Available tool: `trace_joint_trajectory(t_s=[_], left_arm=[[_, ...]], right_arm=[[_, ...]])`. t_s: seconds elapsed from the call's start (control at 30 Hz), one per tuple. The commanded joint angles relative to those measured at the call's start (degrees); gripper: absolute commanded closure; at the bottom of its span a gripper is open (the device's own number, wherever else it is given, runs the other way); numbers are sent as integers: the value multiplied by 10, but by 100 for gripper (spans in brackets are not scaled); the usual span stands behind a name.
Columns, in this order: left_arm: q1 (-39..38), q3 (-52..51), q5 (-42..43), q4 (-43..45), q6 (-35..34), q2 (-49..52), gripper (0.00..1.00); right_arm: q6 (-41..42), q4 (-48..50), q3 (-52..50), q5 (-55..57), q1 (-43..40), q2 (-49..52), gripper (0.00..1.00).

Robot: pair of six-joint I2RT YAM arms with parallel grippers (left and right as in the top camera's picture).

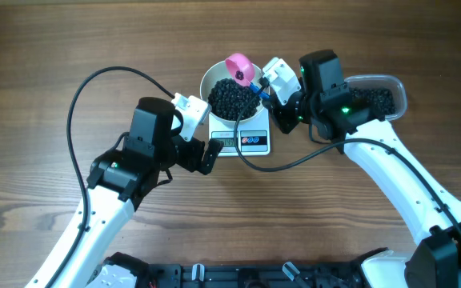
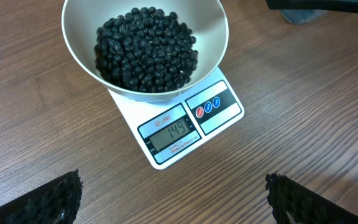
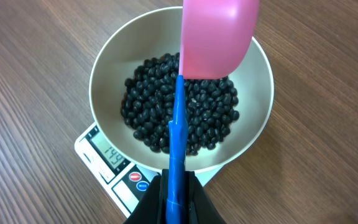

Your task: Scoop item into bowl and weigh 150g on scale

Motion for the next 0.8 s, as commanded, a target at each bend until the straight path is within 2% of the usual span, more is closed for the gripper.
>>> trace_joint_trajectory(t_s=[0.0,0.77], left_arm=[[-2,-3,5,0,7,4,0],[-2,-3,5,0,7,4,0]], right_arm=[[27,8,-1,-11,2,5,96],[25,18,-1,-11,2,5,96]])
